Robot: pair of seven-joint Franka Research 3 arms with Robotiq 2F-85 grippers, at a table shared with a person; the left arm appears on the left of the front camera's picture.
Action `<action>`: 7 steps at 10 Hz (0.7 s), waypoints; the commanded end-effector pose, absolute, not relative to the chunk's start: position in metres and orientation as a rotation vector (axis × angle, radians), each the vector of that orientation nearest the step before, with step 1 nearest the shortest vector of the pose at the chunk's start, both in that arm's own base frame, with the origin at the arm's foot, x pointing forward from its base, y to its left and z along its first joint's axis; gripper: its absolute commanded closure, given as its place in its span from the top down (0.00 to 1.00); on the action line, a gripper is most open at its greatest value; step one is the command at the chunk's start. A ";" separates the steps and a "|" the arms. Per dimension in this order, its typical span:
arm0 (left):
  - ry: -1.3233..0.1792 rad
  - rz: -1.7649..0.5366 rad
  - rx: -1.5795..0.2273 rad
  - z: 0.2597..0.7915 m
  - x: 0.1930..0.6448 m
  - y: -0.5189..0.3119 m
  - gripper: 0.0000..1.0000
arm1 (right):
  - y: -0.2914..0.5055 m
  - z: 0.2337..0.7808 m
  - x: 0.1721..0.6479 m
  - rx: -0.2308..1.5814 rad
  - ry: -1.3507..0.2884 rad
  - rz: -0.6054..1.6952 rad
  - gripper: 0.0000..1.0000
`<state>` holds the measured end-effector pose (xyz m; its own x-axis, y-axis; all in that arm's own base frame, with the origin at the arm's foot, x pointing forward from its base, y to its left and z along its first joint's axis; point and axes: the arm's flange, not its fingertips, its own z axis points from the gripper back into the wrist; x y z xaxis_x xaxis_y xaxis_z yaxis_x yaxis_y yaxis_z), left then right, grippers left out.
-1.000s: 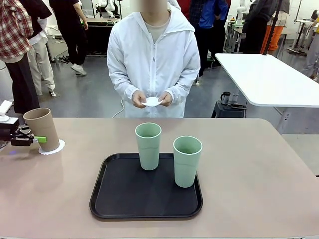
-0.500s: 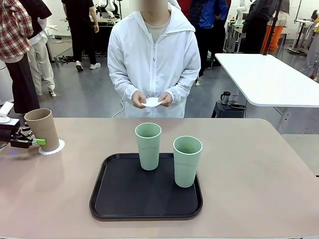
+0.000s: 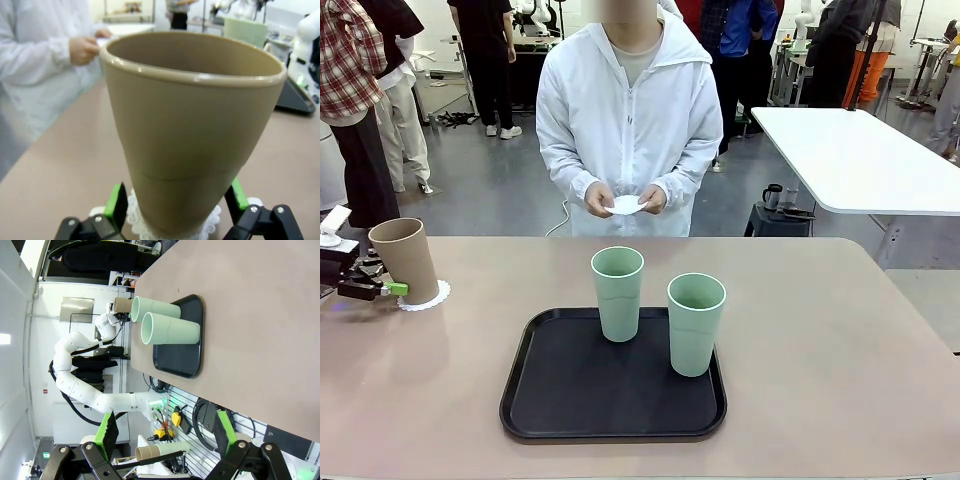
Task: Place coasters on the table and set cups on them.
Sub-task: Pick up one Reusable plastic cup and place it on a coaster set by the human.
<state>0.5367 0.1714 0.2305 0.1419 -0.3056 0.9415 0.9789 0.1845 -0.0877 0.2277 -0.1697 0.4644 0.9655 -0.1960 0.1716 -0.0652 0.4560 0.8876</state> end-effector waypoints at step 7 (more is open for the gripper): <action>-0.639 -1.191 -0.691 0.291 0.507 0.189 1.00 | -0.170 0.464 0.228 1.111 -0.266 -0.080 1.00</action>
<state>0.5243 0.1964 0.2732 0.2175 -0.5484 0.8075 0.9735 0.1814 -0.1391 0.2277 -0.1697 0.4644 0.9655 -0.1959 0.1715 -0.0651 0.4560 0.8876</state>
